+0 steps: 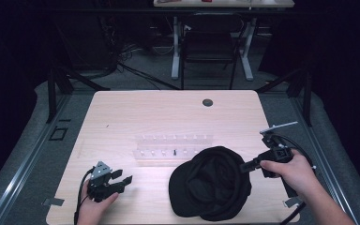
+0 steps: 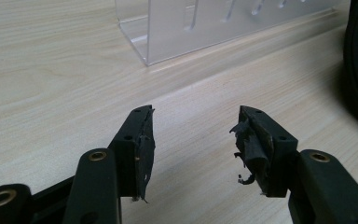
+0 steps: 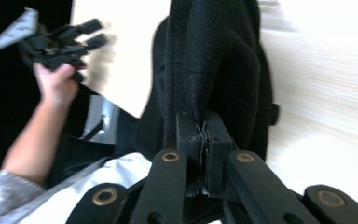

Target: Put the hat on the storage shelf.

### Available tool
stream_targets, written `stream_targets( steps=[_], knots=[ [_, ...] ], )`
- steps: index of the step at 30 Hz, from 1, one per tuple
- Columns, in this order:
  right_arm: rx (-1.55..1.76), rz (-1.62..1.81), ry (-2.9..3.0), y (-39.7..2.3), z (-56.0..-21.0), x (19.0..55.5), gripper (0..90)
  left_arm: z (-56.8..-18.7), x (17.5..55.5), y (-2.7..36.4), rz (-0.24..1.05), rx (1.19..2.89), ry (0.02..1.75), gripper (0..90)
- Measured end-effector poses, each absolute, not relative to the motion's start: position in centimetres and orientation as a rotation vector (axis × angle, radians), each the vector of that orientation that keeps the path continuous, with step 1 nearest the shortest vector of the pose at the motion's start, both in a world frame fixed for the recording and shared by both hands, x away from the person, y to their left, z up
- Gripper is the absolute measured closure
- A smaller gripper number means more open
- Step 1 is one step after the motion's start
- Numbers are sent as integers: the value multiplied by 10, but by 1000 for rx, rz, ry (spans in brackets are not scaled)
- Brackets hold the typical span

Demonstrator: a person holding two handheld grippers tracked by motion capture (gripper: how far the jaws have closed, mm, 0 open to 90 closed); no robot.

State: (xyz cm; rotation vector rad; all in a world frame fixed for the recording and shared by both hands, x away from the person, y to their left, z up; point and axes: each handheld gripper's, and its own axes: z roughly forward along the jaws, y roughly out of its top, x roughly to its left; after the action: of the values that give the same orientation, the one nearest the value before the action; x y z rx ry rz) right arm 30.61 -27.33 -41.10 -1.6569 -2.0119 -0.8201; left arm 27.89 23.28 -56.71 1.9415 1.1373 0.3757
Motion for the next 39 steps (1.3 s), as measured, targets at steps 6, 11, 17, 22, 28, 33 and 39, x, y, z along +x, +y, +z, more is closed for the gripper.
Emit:
stream_targets(
  steps=[6, 11, 17, 22, 28, 33, 39],
  knots=[
    [-1576, -915, -1950, -265, -409, 309, 882, -568, 279, 232, 379, 1937, 1138, 467],
    [-1551, -940, -1934, -261, -404, 309, 883, -568, 279, 233, 375, 1935, 1140, 467],
    [-1512, -976, -1903, -261, -396, 307, 883, -568, 279, 232, 377, 1937, 1137, 467],
    [-1504, -1024, -1893, -263, -386, 306, 883, -568, 279, 233, 373, 1936, 1142, 468],
    [-1491, -1083, -1894, -270, -372, 303, 884, -569, 279, 232, 371, 1939, 1140, 467],
    [-1512, -1124, -1885, -279, -364, 302, 883, -568, 279, 232, 363, 1945, 1140, 467],
    [-1542, -1149, -1859, -289, -358, 305, 883, -569, 279, 232, 363, 1942, 1143, 467]
  ],
)
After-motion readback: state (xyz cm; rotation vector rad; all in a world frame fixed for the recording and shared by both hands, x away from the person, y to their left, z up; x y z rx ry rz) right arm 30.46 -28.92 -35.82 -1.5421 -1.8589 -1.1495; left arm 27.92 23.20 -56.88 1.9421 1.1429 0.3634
